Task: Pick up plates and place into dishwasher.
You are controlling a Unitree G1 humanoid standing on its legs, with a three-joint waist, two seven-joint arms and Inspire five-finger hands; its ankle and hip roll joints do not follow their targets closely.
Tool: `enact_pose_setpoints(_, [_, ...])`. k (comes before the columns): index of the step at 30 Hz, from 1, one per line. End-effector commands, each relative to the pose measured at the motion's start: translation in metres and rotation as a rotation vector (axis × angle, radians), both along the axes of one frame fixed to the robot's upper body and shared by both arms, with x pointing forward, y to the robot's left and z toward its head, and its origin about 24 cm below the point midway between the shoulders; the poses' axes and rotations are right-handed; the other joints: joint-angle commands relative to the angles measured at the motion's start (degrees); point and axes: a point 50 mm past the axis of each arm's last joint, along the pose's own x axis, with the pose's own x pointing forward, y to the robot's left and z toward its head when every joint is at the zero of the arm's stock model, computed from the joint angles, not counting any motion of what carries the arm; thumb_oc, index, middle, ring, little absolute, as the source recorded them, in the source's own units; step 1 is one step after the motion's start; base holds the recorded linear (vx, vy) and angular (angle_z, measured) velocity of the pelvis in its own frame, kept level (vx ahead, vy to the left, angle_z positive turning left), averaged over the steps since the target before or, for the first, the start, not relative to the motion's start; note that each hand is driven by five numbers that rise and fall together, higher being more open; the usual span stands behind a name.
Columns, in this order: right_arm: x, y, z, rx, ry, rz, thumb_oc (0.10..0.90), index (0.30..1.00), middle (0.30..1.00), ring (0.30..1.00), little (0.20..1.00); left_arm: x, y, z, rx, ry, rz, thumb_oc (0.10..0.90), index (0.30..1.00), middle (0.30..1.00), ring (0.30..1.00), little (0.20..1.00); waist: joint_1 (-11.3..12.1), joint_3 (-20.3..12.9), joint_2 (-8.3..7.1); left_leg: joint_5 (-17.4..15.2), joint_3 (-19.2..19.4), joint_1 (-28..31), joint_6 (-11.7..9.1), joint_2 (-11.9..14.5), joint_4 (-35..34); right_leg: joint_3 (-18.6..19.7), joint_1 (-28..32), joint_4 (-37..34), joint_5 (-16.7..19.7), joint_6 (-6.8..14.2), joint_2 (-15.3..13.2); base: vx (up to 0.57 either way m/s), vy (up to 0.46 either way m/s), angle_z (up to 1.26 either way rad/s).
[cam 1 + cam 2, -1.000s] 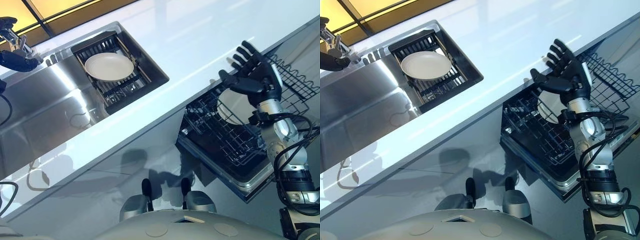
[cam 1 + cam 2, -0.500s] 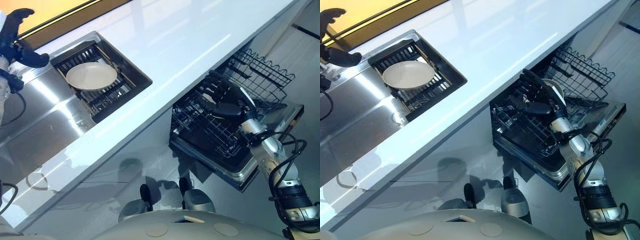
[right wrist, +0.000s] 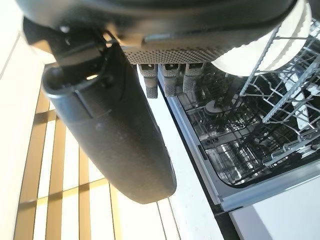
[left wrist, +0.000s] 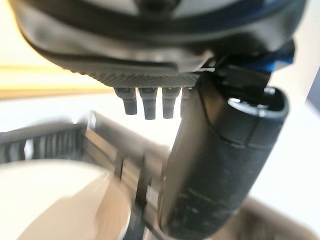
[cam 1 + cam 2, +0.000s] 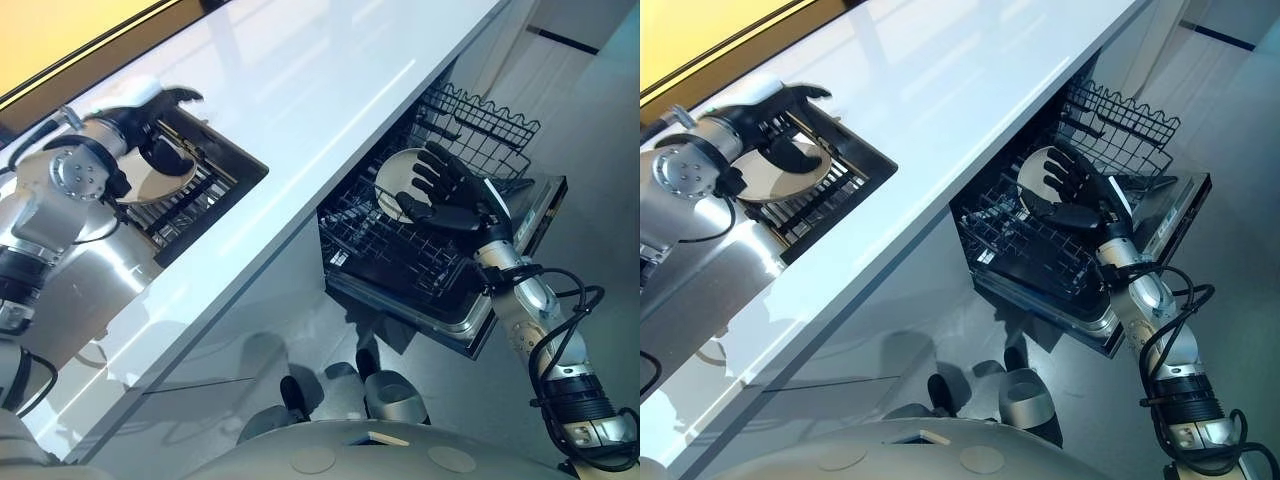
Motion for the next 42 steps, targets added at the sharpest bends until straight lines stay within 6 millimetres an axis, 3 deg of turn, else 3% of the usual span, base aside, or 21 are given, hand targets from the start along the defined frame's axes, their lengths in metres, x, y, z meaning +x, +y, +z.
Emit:
enact_pose_setpoints(1, [0.012, 0.015, 0.075, -0.012, -0.368, 0.065, 0.800, 0.900, 0.900, 0.900, 0.900, 0.010, -0.008, 0.067, 0.089, -0.181, 0.008, 0.800, 0.900, 0.900, 0.900, 0.900, 0.5, -3.1, 2.42, -7.9, 1.0, 0.3, 5.0, -6.5, 2.9, -2.5, -3.7, 8.3, -4.1, 5.1, 1.8, 0.00, 0.000, 0.00])
enact_pose_setpoints(9, [0.014, 0.011, 0.071, -0.017, -0.345, 0.033, 0.800, 0.900, 0.900, 0.900, 0.900, 0.010, 0.002, 0.059, 0.119, -0.093, 0.070, 0.800, 0.900, 0.900, 0.900, 0.900, 1.0, -2.7, 2.26, -7.7, 0.4, 0.1, 5.1, -6.6, 2.9, -2.9, -3.4, 7.7, -4.1, 5.0, 1.8, 0.00, 0.000, 0.00])
enact_pose_setpoints(16, [0.009, 0.007, 0.062, -0.023, -0.309, 0.001, 0.800, 0.900, 0.900, 0.900, 0.900, -0.003, 0.015, 0.068, 0.046, -0.178, 0.097, 0.800, 0.900, 0.900, 0.900, 0.900, 2.3, -2.2, 2.14, -7.4, -0.8, -0.3, 5.1, -6.7, 3.0, -3.7, -3.2, 7.4, -4.5, 4.6, 1.9, 0.00, -0.006, 0.01])
enact_pose_setpoints(23, [0.004, 0.006, 0.053, -0.012, -0.281, -0.009, 0.800, 0.900, 0.900, 0.900, 0.900, -0.023, 0.031, 0.066, 0.208, -0.331, 0.133, 0.800, 0.900, 0.900, 0.900, 0.900, 3.8, -2.0, 1.65, -7.1, -2.0, -0.3, 5.2, -6.6, 2.6, -4.7, -2.7, 7.2, -4.9, 4.2, 2.0, -0.01, -0.012, 0.06])
enact_pose_setpoints(26, [0.004, 0.009, 0.052, -0.007, -0.281, -0.003, 0.800, 0.900, 0.900, 0.900, 0.900, -0.027, 0.033, 0.056, 0.280, -0.343, 0.141, 0.800, 0.900, 0.900, 0.900, 0.900, 4.2, -2.0, 1.32, -6.9, -2.5, -0.3, 5.2, -6.6, 2.4, -5.0, -2.7, 7.3, -5.0, 4.0, 2.1, 0.00, -0.024, 0.07])
enact_pose_setpoints(37, [0.009, 0.024, 0.053, 0.003, -0.298, 0.050, 0.800, 0.900, 0.900, 0.900, 0.900, -0.014, 0.018, -0.016, 0.411, -0.134, 0.151, 0.800, 0.900, 0.900, 0.900, 0.900, 4.1, -1.8, 0.19, -6.9, -2.7, -0.1, 5.3, -6.4, 2.4, -5.7, -2.9, 8.2, -5.2, 4.0, 2.3, 0.00, -0.007, 0.00])
enact_pose_setpoints(42, [0.012, 0.030, 0.051, 0.008, -0.286, 0.087, 0.800, 0.900, 0.900, 0.900, 0.900, -0.006, 0.013, -0.026, 0.445, -0.148, 0.188, 0.800, 0.900, 0.900, 0.900, 0.900, 3.5, -1.8, -0.18, -7.2, -1.7, 0.1, 5.4, -6.4, 2.6, -6.1, -2.9, 8.3, -5.2, 4.1, 2.2, 0.03, -0.009, -0.05])
